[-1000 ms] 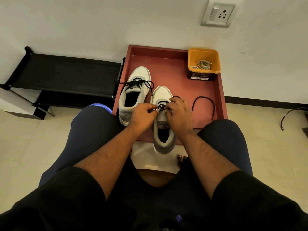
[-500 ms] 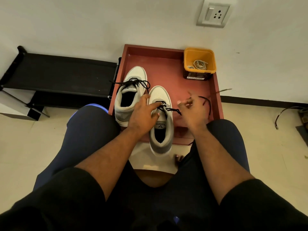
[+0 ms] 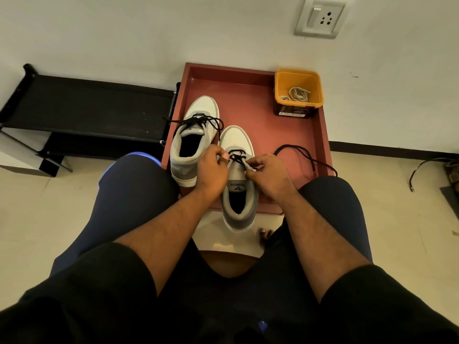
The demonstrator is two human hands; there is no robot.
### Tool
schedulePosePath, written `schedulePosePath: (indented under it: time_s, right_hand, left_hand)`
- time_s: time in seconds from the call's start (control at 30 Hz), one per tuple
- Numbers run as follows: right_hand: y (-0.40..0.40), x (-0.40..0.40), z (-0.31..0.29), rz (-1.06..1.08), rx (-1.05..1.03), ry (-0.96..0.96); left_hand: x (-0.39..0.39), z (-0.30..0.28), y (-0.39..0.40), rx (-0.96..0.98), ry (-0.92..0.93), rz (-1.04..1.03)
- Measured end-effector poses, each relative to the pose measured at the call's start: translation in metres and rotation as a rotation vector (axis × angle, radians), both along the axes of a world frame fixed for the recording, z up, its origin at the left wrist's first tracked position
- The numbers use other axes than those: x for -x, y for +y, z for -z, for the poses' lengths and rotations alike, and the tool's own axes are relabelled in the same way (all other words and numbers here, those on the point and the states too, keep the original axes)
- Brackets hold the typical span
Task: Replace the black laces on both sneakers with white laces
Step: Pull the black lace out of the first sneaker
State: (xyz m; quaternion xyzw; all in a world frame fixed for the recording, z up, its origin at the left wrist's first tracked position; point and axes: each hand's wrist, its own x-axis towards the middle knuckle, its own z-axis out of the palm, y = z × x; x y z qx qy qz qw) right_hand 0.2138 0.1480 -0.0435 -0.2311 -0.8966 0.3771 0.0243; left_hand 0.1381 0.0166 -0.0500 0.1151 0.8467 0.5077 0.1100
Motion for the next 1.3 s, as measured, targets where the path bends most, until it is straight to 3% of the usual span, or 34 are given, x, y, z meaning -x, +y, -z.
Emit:
schedulePosePath:
  time_s: [0.13,0.2,0.3,0.37,0.47,0.53,0.6,0.7,0.77,0.8,0.87,0.97,1.07,1.13,1.23,1.3]
  right_hand:
    - [-0.002,-0.002,-0.004,-0.023,-0.028,0.015]
    - [-0.003,-0.002,-0.005,-0.038,-0.037,0.023]
    - [-0.003,-0.002,-0.005,-0.036,-0.032,0.020]
    - [-0.003,-0.002,-0.005,-0.025,-0.030,0.020]
    - [-0.003,-0.002,-0.006,-0.023,-0.022,0.001]
    - [-0.004,-0.003,-0.008,-0.045,-0.028,-0.007]
    - [-0.005,-0.002,-0.010,-0.066,-0.044,0.004]
    - [-0.005,-0.002,-0.011,-0.091,-0.067,0.019]
    - [-0.005,-0.003,-0.011,-0.089,-0.069,0.031]
    - [-0.006,-0.003,-0.012,-0.084,-0.058,0.036]
    - [-0.006,-0.004,-0.014,-0.075,-0.052,0.045]
    - [-0.003,-0.003,-0.012,-0.034,-0.045,0.035]
    - [-0.003,-0.001,-0.010,-0.006,-0.022,0.017]
    - [-0.004,0.000,-0.010,-0.015,-0.025,0.014]
    - [-0.004,-0.001,-0.011,-0.031,-0.029,0.031]
    - [-0.005,-0.002,-0.011,-0.034,-0.012,0.038]
  left_hand:
    - [0.005,0.000,-0.004,0.066,0.126,0.257]
    - [0.003,0.003,-0.007,0.247,0.208,0.398]
    - [0.001,0.005,-0.006,0.492,0.444,0.431]
    - [0.000,0.004,-0.003,0.302,0.446,0.309]
    - [0.005,-0.006,-0.002,-0.091,0.148,-0.121]
    - [0.008,-0.015,-0.005,-0.140,0.064,-0.211]
    - [0.010,-0.016,-0.008,-0.021,0.260,-0.006]
    - [0.000,-0.009,-0.008,0.419,0.529,0.372]
    - [-0.004,-0.001,-0.006,0.619,0.511,0.417]
    - [-0.003,0.003,-0.006,0.627,0.504,0.414]
    - [0.000,0.002,-0.004,0.402,0.480,0.347]
    - [0.007,-0.014,-0.004,-0.100,0.279,-0.076]
    - [0.013,-0.027,-0.013,-0.216,0.235,-0.366]
    - [0.016,-0.024,-0.016,-0.084,0.315,-0.210]
    - [0.005,-0.011,-0.011,0.483,0.425,0.201]
    - [-0.004,-0.005,-0.007,0.645,0.475,0.333]
